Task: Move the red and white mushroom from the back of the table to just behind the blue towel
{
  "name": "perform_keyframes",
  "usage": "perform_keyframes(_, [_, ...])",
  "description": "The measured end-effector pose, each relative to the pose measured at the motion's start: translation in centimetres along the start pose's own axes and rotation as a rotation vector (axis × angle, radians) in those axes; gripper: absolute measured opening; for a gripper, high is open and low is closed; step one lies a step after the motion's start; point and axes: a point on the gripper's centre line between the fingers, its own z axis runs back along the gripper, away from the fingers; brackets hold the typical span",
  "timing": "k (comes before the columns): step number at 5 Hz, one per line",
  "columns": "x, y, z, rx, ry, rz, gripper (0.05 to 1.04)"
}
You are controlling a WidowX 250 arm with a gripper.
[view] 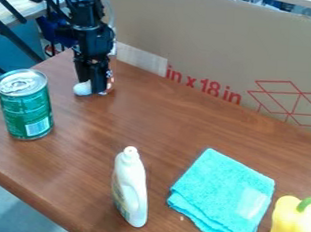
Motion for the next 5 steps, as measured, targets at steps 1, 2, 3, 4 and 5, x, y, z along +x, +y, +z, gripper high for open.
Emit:
perform_keyframes(1, [-0.3,-0.5,0.1,-0.007,0.013,0.016,0.52])
perform_keyframes(2, [-0.8,-1.8,0.9,0.008,0.023,0.001,0.487])
perform_keyframes(3, [-0.2,-3.6,2.8,0.049,-0.012,-0.051,0.486])
perform_keyframes(4, [0.9,-6.1,4.2,0.092,-0.023,-0.128,0.486])
perform_keyframes(5, [1.6,-9.5,3.7,0.085,-0.007,-0.212,0.486])
